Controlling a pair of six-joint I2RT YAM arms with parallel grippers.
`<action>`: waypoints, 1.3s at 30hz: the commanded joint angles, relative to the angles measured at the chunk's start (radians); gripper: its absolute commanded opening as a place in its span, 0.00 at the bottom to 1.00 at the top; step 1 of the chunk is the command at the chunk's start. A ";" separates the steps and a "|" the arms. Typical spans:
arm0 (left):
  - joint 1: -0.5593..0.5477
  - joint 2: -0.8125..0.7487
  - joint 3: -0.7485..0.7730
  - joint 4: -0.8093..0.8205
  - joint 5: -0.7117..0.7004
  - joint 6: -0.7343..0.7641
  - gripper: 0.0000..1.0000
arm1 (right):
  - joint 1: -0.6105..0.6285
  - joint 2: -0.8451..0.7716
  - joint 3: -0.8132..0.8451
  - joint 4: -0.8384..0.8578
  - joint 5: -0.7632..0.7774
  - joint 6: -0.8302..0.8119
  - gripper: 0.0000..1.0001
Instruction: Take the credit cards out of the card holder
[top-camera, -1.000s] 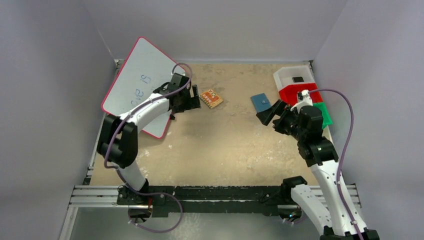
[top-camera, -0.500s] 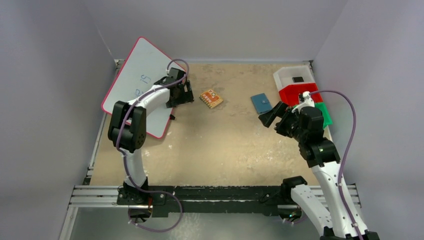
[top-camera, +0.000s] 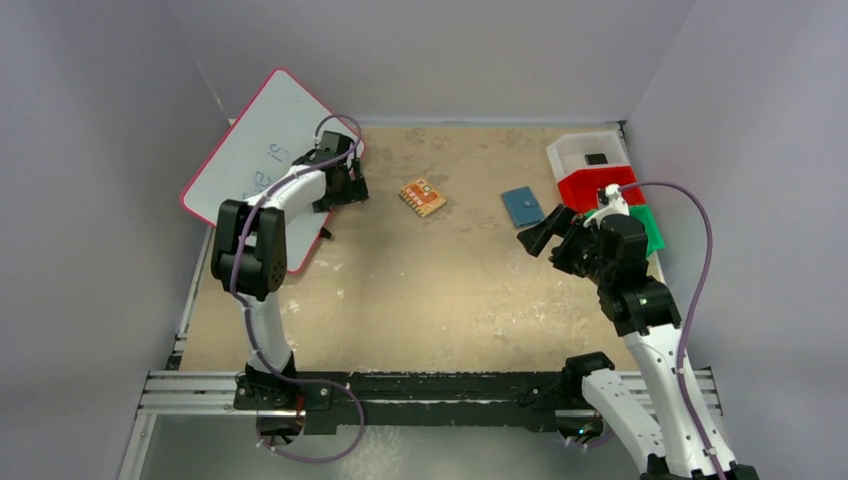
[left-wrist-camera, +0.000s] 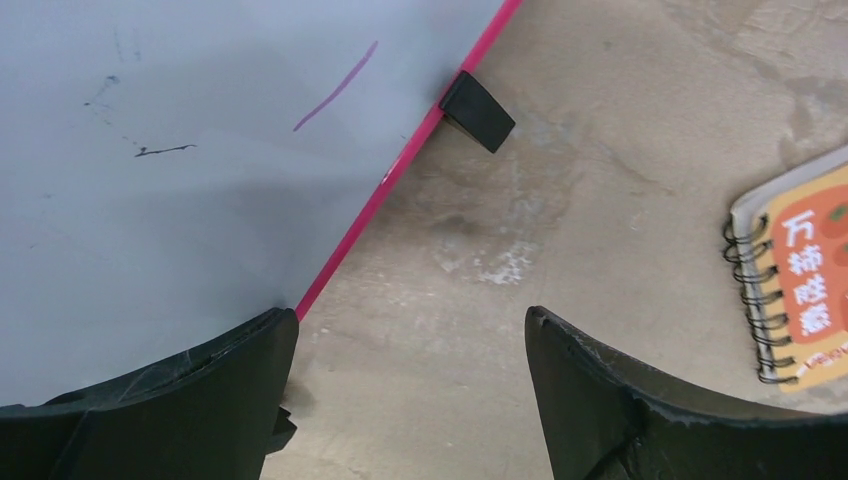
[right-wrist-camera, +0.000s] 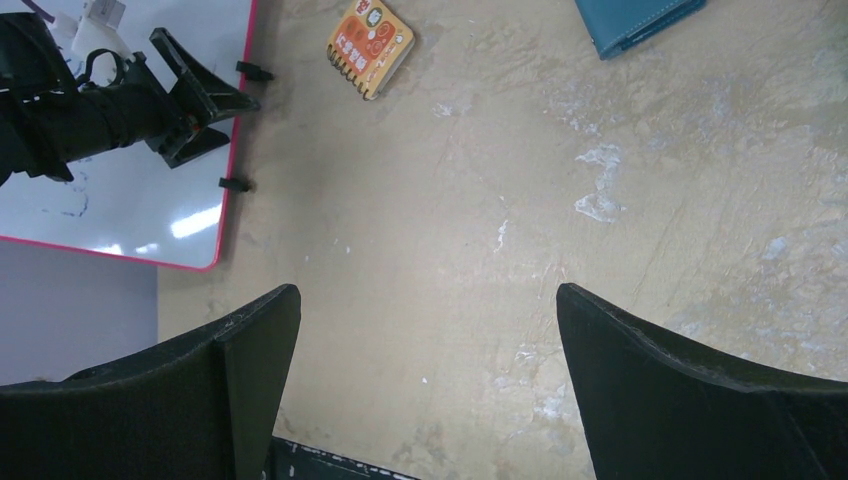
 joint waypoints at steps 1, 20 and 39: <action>0.049 0.018 0.038 -0.023 -0.103 0.047 0.85 | 0.003 -0.004 0.014 0.011 0.011 -0.001 1.00; 0.056 -0.050 0.015 0.100 0.211 0.056 0.84 | 0.003 0.022 -0.014 0.026 -0.003 0.003 1.00; 0.109 0.253 0.314 -0.073 -0.005 0.095 0.83 | 0.003 0.030 0.021 -0.029 0.068 -0.045 1.00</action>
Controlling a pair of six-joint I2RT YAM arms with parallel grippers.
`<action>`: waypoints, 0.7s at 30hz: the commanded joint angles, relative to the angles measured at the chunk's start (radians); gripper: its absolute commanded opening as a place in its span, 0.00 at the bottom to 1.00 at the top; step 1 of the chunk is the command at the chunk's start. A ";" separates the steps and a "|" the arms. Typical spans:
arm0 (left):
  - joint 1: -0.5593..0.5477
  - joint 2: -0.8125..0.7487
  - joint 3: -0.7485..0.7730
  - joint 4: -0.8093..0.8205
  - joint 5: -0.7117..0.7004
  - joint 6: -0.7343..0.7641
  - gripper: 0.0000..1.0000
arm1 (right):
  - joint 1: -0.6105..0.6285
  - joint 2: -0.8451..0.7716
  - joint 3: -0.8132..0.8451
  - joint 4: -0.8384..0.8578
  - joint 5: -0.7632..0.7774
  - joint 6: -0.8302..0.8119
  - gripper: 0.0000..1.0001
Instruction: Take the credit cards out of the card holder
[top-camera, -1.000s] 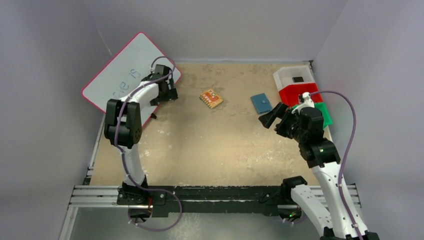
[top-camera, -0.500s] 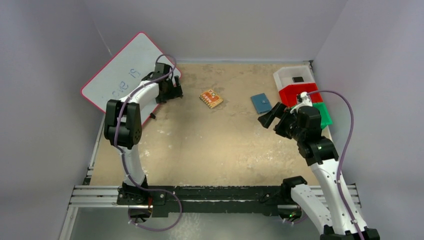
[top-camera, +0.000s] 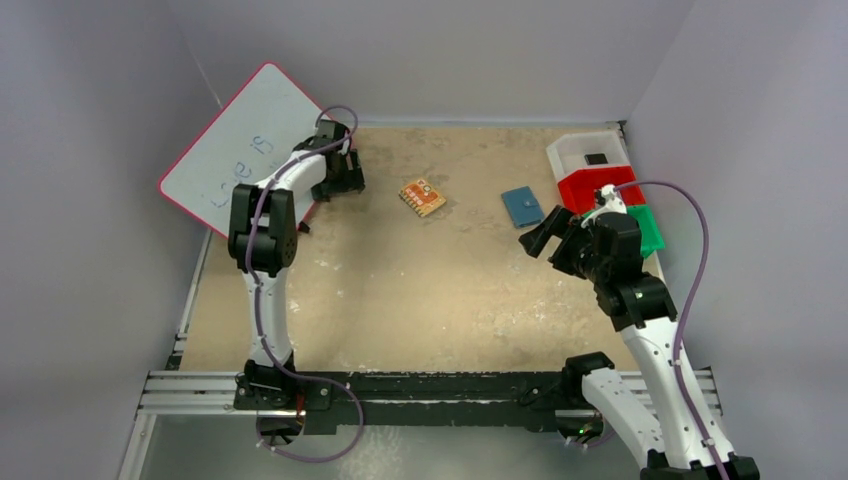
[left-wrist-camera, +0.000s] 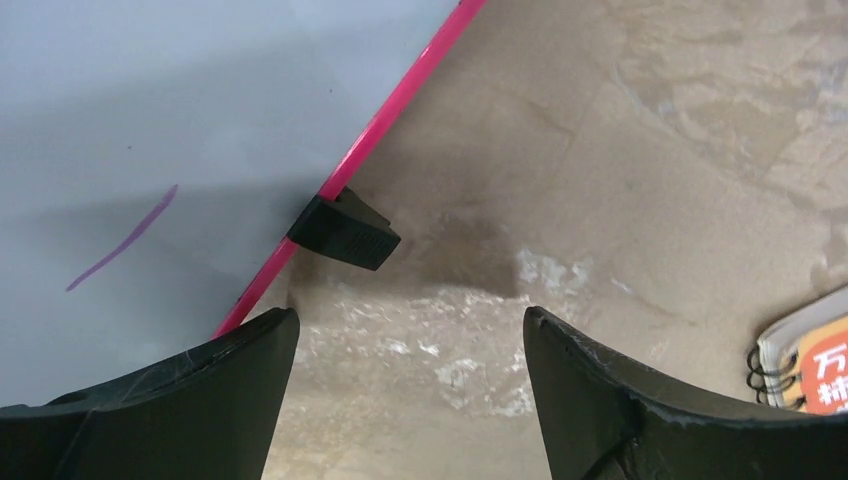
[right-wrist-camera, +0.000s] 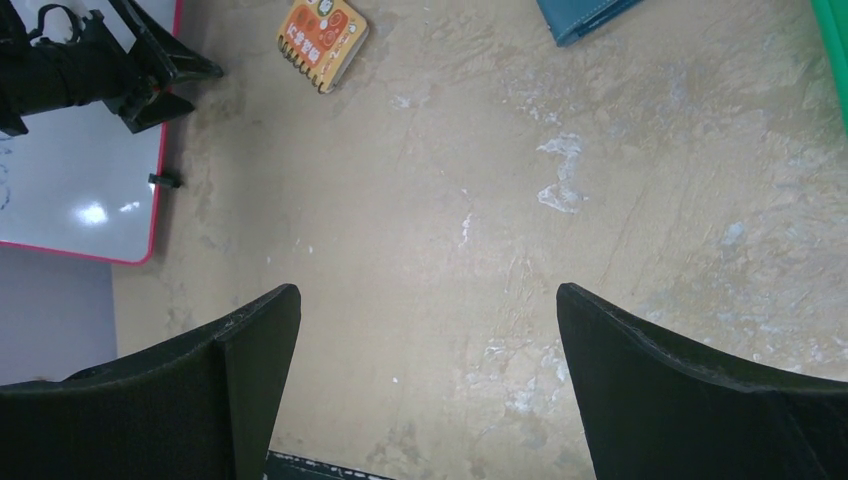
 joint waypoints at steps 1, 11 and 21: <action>0.049 0.032 0.077 -0.013 -0.064 0.031 0.83 | 0.003 0.000 0.025 -0.004 0.025 -0.018 1.00; 0.076 0.031 0.077 -0.029 -0.112 0.072 0.83 | 0.002 0.019 0.008 0.012 0.030 -0.021 1.00; 0.077 -0.041 0.013 -0.022 -0.166 0.120 0.83 | 0.003 0.060 0.047 -0.019 0.116 -0.060 1.00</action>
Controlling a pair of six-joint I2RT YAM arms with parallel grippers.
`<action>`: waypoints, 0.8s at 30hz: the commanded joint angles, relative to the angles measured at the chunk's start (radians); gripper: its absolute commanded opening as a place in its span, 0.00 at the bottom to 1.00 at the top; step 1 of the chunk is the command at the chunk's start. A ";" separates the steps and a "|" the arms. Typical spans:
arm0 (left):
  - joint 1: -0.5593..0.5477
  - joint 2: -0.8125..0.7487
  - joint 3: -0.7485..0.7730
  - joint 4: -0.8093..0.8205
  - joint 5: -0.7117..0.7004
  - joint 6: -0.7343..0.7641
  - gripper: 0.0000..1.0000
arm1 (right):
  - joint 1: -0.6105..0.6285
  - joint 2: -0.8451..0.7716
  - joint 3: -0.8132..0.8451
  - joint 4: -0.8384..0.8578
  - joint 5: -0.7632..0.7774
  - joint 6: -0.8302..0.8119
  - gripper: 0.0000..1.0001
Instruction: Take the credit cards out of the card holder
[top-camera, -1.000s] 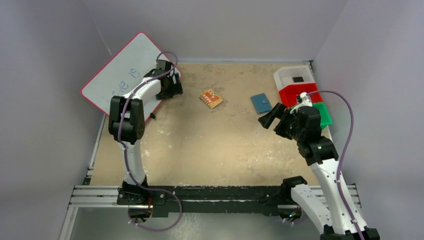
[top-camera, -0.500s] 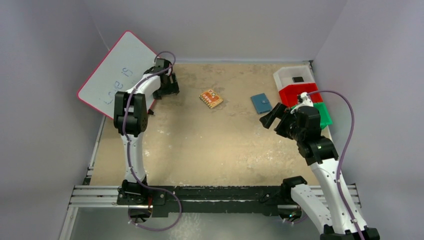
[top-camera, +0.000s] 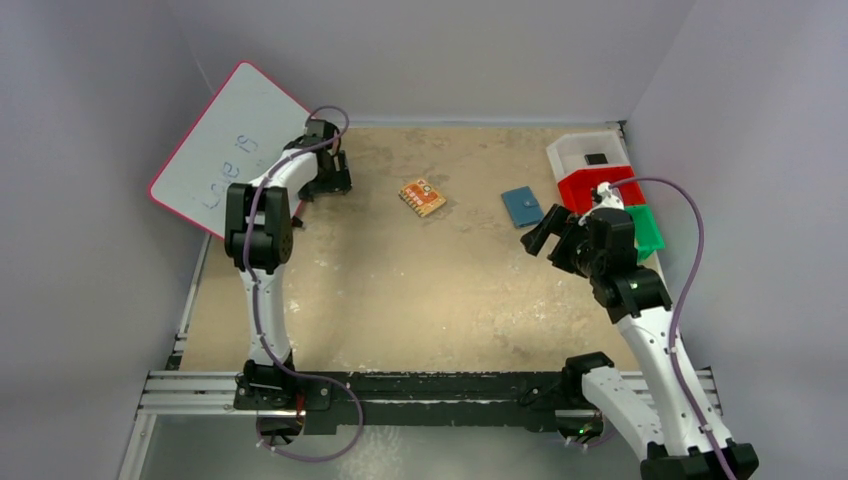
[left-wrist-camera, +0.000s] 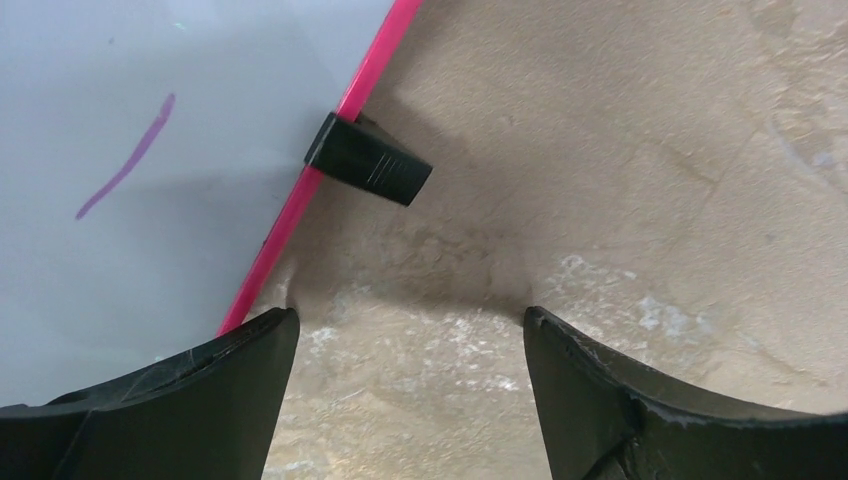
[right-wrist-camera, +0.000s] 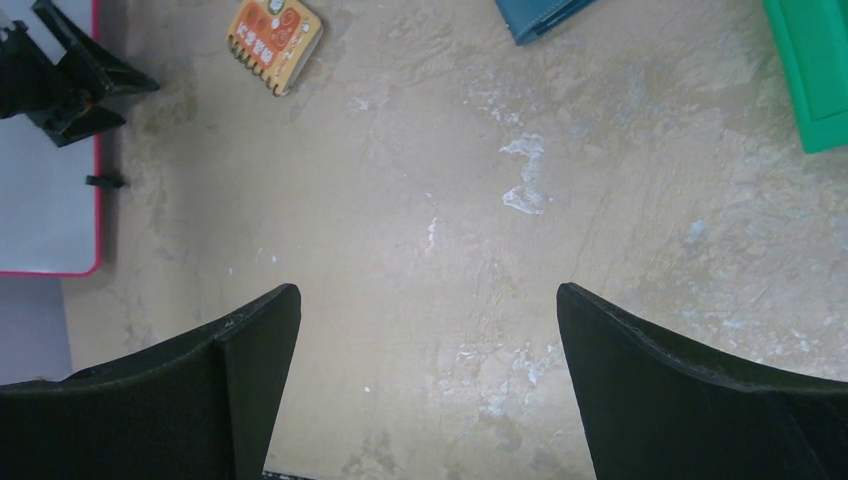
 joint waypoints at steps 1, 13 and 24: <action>0.019 -0.093 -0.050 0.020 -0.101 0.055 0.83 | 0.003 0.016 0.053 -0.023 0.088 -0.041 1.00; 0.017 -0.179 -0.105 0.056 0.041 0.059 0.84 | 0.002 0.088 0.162 -0.004 0.311 -0.028 1.00; -0.051 -0.480 -0.293 0.137 0.189 -0.020 0.85 | -0.122 0.434 0.288 0.113 0.424 0.004 1.00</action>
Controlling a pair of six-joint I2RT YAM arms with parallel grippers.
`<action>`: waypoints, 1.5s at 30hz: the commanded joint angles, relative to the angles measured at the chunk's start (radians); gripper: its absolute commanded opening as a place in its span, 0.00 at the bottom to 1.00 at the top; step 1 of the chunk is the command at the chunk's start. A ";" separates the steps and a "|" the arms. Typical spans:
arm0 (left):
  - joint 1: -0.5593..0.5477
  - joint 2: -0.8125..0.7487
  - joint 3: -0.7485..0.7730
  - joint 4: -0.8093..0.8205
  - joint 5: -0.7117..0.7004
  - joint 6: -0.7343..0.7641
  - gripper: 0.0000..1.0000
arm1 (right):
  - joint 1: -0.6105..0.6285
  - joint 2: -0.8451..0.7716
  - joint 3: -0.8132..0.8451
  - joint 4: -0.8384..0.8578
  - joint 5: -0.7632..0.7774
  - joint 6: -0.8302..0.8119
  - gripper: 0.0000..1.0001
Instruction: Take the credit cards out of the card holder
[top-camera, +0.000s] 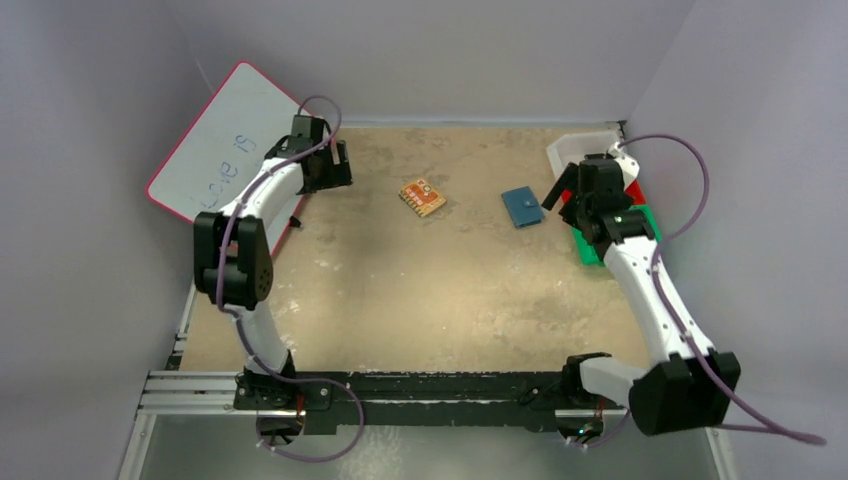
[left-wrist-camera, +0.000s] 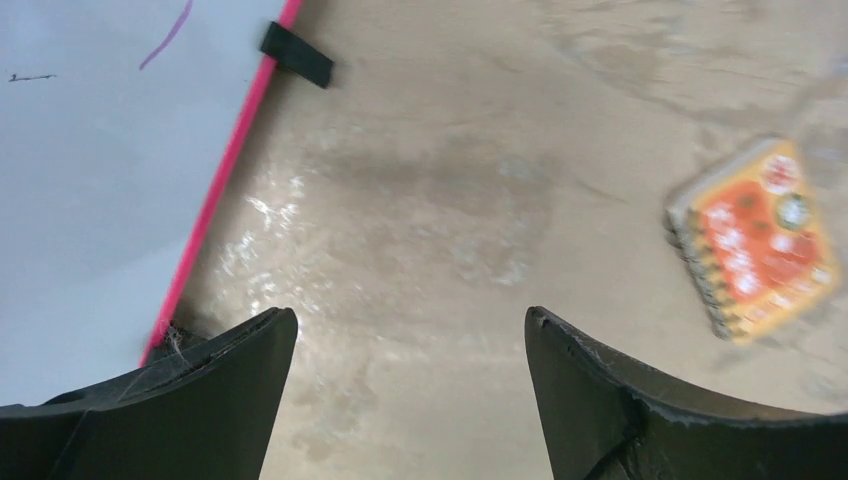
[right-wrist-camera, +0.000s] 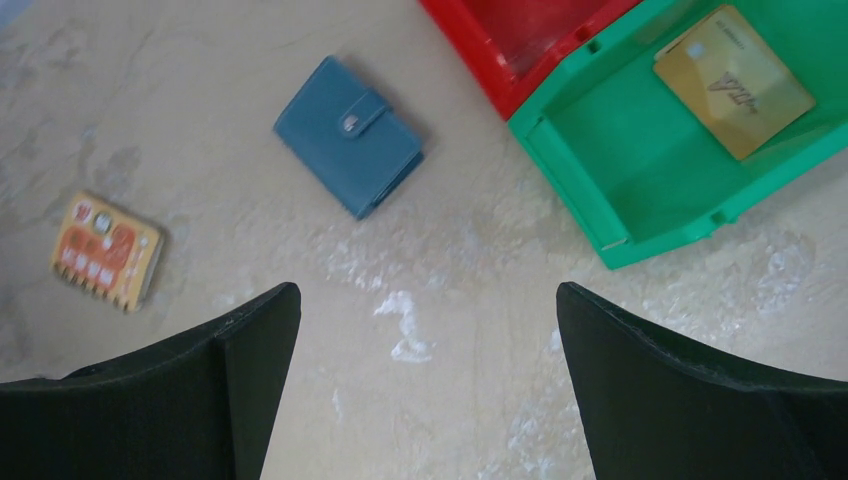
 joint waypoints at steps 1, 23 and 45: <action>-0.043 -0.211 -0.097 0.072 0.063 -0.051 0.85 | -0.101 0.128 0.090 0.095 0.048 0.031 1.00; -0.061 -0.966 -0.745 0.073 0.043 -0.074 0.85 | -0.060 0.971 0.581 0.103 -0.290 -0.322 0.85; -0.062 -0.905 -0.740 0.082 -0.037 -0.062 0.85 | 0.374 0.551 -0.153 0.467 -0.548 -0.043 0.57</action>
